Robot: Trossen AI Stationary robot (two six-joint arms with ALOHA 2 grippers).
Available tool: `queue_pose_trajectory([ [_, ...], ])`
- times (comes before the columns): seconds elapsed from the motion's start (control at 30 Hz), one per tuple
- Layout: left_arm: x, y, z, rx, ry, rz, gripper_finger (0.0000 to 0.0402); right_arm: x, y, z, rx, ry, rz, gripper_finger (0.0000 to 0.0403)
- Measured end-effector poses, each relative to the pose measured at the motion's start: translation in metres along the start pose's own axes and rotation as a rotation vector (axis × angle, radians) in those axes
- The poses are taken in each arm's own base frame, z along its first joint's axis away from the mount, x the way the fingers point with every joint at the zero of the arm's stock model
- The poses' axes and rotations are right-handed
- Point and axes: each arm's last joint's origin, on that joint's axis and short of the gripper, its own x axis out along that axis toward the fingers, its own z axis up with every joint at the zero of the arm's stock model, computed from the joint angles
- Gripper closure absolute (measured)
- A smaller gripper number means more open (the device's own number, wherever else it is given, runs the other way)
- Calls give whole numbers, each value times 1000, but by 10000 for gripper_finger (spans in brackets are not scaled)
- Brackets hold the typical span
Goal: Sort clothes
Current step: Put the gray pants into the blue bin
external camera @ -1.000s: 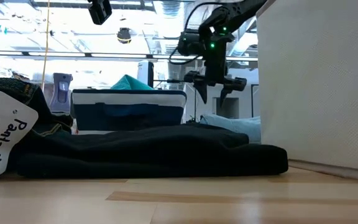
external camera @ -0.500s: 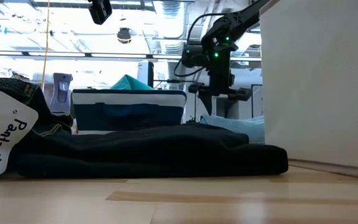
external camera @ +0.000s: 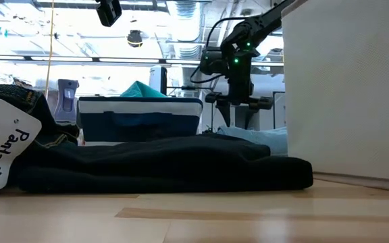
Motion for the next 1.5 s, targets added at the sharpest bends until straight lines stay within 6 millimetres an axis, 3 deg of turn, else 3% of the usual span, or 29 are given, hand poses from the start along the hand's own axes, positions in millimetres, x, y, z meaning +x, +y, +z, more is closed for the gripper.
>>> queue_pose_trajectory([
  [0.67, 0, 0, 0, 8, 0, 1, 271, 0, -1, -2, -466, 73, 14, 140],
  [1.1, 0, 0, 0, 8, 0, 1, 271, -20, 6, -34, -572, 75, 103, 140],
  [1.4, 0, 0, 0, 8, 2, 2, 271, -43, 22, -28, -628, 34, 196, 140],
  [1.5, 0, 0, 0, 9, 2, 3, 271, -39, 23, -23, -648, 28, 187, 140],
])
